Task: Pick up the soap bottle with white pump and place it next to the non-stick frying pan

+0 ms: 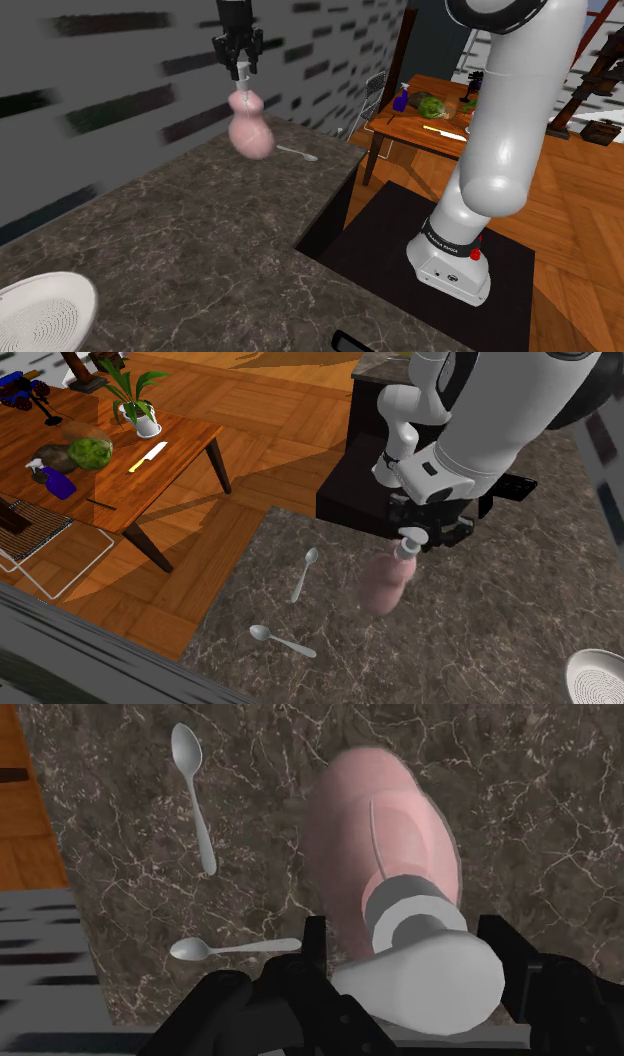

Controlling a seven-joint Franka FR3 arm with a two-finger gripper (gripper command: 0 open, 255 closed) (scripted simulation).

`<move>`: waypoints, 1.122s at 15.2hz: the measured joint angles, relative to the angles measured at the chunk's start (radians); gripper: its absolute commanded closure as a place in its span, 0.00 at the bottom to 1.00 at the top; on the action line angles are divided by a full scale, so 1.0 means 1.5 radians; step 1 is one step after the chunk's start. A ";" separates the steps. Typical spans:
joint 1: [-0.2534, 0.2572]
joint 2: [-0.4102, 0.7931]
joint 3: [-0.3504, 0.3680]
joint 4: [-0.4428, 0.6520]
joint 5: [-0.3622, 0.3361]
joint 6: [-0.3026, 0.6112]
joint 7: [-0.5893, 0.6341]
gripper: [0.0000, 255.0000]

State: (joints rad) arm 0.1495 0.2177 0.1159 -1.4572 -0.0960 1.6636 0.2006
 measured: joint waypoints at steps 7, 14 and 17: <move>0.069 0.008 0.042 0.011 -0.009 -0.012 0.109 1.00; 0.139 0.048 0.078 0.076 -0.023 -0.047 0.210 1.00; 0.173 0.075 0.093 0.109 -0.032 -0.056 0.256 1.00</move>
State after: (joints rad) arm 0.4090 0.3306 0.2550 -1.2943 -0.1444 1.5793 0.5843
